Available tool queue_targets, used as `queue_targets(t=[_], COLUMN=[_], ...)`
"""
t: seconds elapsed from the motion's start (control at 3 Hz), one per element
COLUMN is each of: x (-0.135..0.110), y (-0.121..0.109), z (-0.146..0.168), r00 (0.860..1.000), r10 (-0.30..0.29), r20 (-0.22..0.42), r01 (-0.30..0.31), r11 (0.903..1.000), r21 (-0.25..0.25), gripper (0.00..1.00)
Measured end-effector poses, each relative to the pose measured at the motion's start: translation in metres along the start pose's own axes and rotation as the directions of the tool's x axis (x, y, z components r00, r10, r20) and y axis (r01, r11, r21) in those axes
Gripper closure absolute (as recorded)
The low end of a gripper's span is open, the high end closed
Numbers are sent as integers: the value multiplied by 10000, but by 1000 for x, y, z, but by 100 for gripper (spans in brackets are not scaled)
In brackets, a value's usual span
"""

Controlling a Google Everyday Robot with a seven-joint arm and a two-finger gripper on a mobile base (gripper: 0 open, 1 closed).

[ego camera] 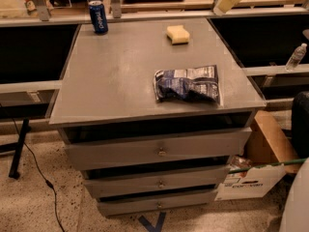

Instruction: Move sponge near blue chip bag

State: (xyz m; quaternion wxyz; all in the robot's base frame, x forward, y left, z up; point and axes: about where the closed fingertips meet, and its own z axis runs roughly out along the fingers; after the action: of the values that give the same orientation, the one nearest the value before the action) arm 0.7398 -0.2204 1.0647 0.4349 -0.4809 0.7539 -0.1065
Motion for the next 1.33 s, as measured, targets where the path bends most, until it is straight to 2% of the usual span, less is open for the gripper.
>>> queue_targets(t=[0.33, 0.67, 1.0, 1.33], x=[3, 29, 54, 74], y=[1, -6, -24, -37], z=[5, 28, 49, 71], r00=[9998, 9972, 9942, 9806], r10=[26, 306, 1056, 1844], r20=[-178, -680, -193, 669], r01=[-25, -267, -1027, -1918], r11=[10000, 9980, 9877, 9730], r21=[56, 578, 1181, 1285], gripper=[0, 0, 0, 0])
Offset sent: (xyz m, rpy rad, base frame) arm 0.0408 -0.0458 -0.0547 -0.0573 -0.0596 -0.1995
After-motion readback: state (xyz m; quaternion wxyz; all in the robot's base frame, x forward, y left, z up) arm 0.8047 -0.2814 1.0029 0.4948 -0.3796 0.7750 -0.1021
